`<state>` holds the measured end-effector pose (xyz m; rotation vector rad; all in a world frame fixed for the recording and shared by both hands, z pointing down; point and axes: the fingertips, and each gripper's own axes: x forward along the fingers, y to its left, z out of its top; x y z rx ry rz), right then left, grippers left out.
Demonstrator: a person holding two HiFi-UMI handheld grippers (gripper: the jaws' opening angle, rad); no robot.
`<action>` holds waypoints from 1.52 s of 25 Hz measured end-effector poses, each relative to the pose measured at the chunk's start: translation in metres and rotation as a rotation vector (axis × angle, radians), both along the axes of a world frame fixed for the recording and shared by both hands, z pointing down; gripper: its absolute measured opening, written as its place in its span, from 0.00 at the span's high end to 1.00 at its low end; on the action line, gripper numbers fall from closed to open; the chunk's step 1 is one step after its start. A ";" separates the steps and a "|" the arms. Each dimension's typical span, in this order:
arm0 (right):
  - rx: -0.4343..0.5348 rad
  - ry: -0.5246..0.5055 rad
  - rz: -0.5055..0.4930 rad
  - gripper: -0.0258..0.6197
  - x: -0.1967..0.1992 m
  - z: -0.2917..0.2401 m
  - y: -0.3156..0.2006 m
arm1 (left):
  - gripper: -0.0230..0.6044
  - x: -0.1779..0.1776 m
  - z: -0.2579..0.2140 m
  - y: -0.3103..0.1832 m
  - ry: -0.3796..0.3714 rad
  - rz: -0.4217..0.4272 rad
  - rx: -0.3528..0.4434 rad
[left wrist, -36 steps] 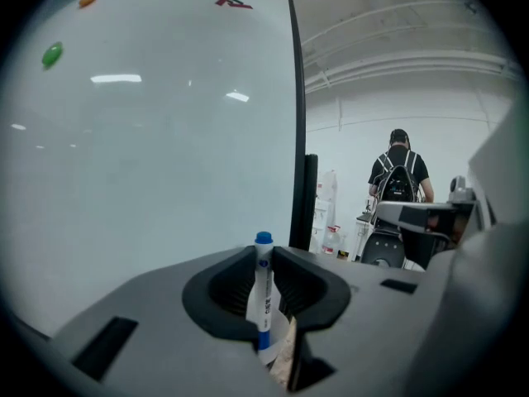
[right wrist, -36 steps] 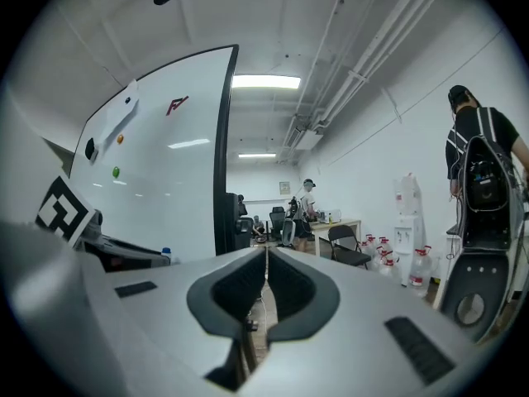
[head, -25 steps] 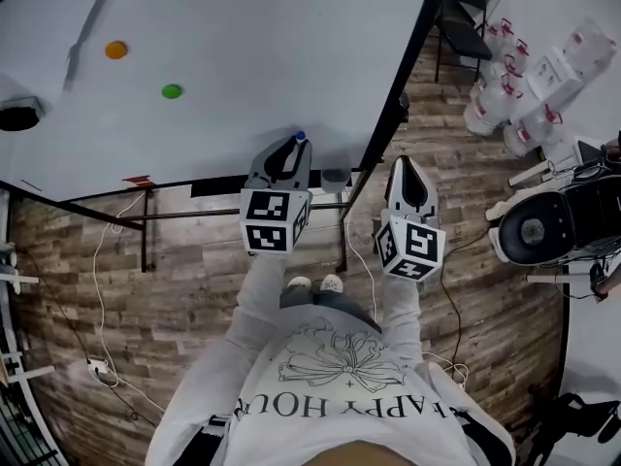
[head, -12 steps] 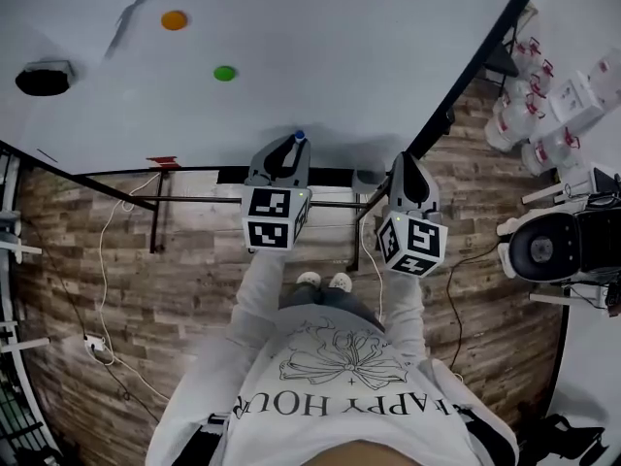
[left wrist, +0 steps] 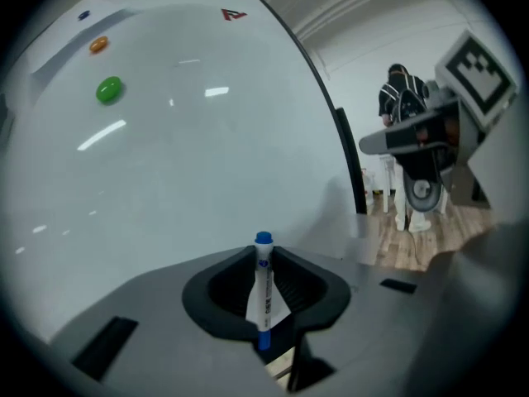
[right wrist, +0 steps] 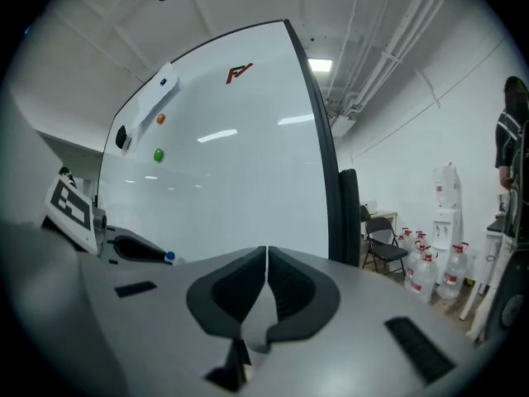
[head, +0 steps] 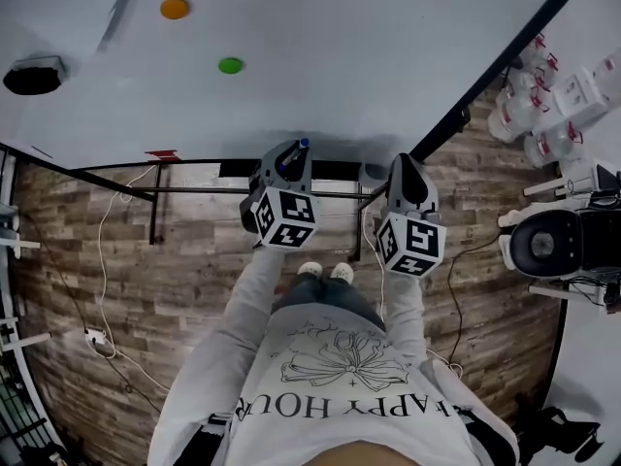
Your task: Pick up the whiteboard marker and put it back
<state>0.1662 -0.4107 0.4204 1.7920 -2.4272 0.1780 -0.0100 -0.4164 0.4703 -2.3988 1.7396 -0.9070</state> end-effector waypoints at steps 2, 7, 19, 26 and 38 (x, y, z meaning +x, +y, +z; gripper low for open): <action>-0.011 0.006 0.000 0.95 -0.001 0.004 0.001 | 0.86 0.002 0.016 -0.001 -0.118 0.034 0.000; -0.032 0.010 0.010 0.95 0.000 0.013 0.002 | 0.86 0.008 0.059 -0.002 -0.355 0.131 -0.010; -0.070 0.039 0.047 0.95 0.008 0.027 0.012 | 0.86 0.022 0.135 -0.001 -0.581 0.245 -0.097; -0.079 0.046 0.064 0.95 0.015 0.030 0.018 | 0.85 0.035 0.151 0.003 -0.579 0.285 -0.103; -0.085 0.044 0.086 0.95 0.023 0.032 0.019 | 0.85 0.039 0.175 0.010 -0.571 0.318 -0.148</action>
